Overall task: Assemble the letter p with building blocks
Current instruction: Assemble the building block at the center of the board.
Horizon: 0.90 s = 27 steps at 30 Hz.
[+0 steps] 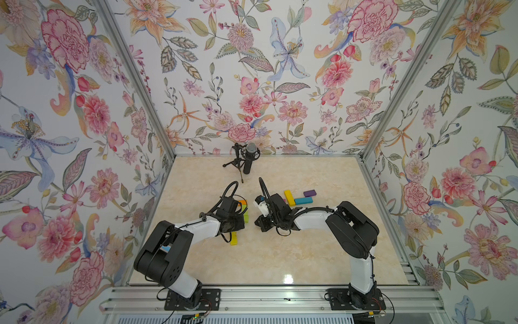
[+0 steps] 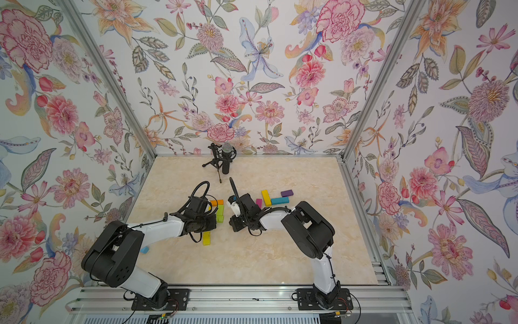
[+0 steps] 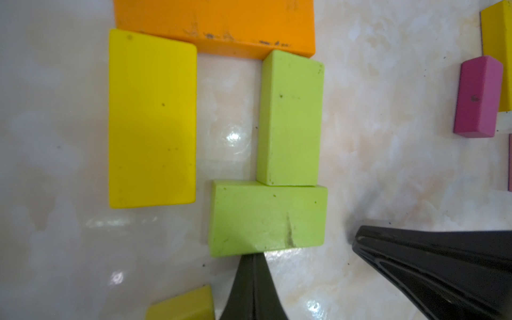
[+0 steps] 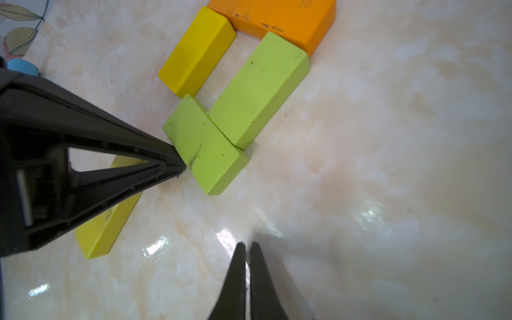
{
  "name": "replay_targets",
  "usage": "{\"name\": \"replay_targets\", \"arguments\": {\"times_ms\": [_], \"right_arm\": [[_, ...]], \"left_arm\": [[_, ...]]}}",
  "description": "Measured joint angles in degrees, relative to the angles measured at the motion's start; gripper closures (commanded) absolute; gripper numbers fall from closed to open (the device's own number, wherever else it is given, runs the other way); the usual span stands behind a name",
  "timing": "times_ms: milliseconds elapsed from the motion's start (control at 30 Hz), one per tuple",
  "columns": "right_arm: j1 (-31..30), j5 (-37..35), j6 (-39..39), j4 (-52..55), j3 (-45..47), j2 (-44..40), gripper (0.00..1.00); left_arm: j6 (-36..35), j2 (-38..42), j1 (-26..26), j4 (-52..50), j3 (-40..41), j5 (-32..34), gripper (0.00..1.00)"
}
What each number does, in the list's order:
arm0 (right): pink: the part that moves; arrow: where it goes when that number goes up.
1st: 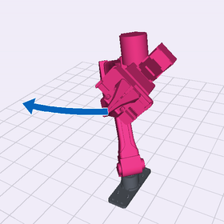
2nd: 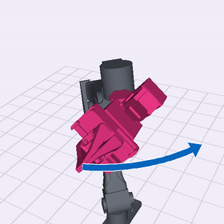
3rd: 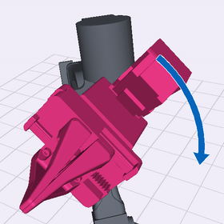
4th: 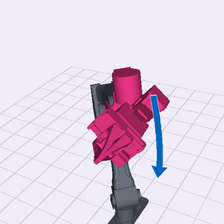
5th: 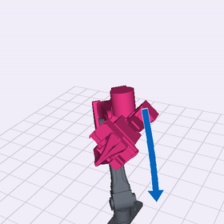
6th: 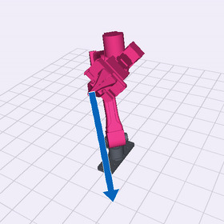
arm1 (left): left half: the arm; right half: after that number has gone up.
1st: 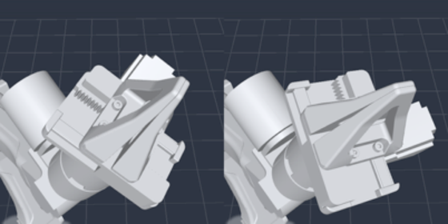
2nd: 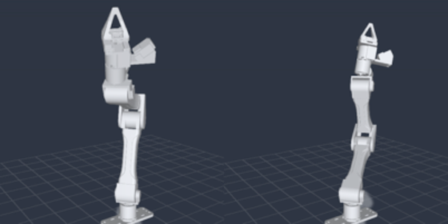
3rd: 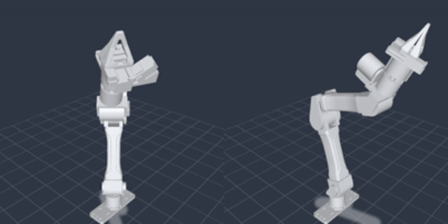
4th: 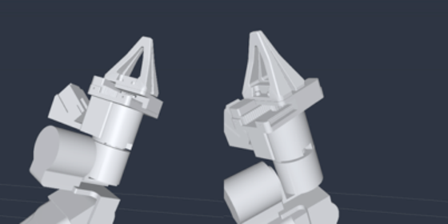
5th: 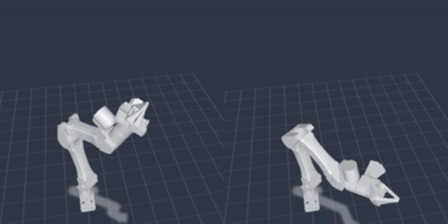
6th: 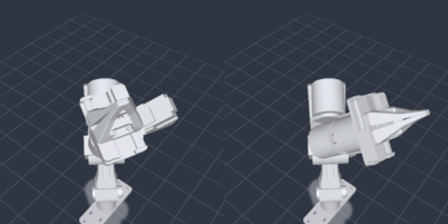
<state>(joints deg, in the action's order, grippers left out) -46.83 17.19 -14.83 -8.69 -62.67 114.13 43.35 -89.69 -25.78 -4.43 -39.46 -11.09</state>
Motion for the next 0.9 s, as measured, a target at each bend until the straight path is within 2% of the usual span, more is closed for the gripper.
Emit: {"name": "replay_targets", "arguments": {"times_ms": [200,300,467,533,733,900], "right_arm": [[0.0,0.02,0.0,-0.15,0.0,0.04,0.93],[0.0,0.02,-0.02,-0.17,0.0,0.11,0.93],[0.5,-0.57,-0.09,0.61,-1.03,0.15,0.92],[1.18,-0.76,-0.24,2.05,-3.72,0.74,0.92],[3.65,-0.11,-1.07,5.7,-17.25,6.6,0.92],[4.9,0.44,-2.67,9.01,-23.47,11.32,0.91]], "left_arm": [[0.44,3.89,0.0,-2.23,1.49,0.35,1.0],[0.63,8.98,0.0,-3.52,1.75,1.66,1.0],[0.81,19.32,0.63,-4.59,1.14,7.37,1.0],[0.59,20.2,2.16,-4.48,0.59,8.02,1.0],[-0.33,13.49,11.13,-0.98,0.39,7.02,1.0],[-0.92,4.04,13.79,1.18,-3.89,6.12,1.0]]}}
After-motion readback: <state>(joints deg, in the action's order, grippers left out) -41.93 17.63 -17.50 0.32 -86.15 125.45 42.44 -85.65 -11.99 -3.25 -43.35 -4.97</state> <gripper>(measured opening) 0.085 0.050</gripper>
